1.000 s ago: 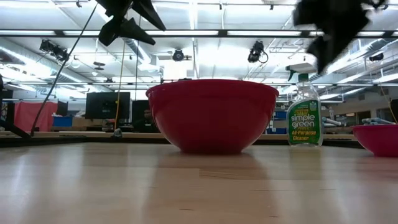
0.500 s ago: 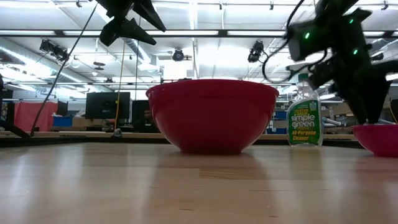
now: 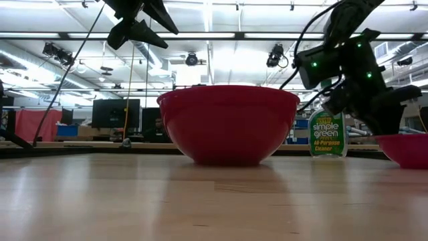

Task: Nest bowls inside each other
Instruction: Stack the red bowl on top of the blue bowl

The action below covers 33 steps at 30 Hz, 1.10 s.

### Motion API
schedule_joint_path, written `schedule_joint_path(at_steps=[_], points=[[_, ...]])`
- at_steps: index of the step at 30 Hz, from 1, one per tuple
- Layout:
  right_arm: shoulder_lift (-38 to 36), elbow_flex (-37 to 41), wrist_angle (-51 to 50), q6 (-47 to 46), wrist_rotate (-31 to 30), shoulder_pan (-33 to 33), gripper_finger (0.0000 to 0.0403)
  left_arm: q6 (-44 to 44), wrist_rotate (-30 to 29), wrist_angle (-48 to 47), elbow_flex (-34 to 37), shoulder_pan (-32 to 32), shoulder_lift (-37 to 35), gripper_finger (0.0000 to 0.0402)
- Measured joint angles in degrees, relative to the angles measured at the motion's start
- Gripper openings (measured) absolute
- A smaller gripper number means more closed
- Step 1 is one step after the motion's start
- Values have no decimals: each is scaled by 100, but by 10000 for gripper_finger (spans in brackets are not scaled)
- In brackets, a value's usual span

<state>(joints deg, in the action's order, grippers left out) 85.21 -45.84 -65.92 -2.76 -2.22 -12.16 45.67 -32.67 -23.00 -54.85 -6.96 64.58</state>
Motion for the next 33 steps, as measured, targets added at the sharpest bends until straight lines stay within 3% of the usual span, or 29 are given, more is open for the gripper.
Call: schedule_joint_path(at_steps=[4,10,16,19,23,27,33], points=[[-20,-8,55,29,353,-2,24,1,0,-60,0,0,0,197],[-249,-153,-136,13,436,0,33,2,2,-100,0,0,2,197],[-887,-975,-299,114,1304,137,23,2,2,-102,0,4,2,197],[-1106,-1480,137,9,1811,186,23,2,2,-103,-2,4,2,197],[-1185,-1888,1470,-245,2656,243,37,2,0,-105,-2,4,2,197],[-859,-2091,2573,-1110,1467,278,43,3,0,-112,-2,4,2,197],[54,-2354,2962,-1368,993,222,44,29,0,-127,-4,4,2,197]])
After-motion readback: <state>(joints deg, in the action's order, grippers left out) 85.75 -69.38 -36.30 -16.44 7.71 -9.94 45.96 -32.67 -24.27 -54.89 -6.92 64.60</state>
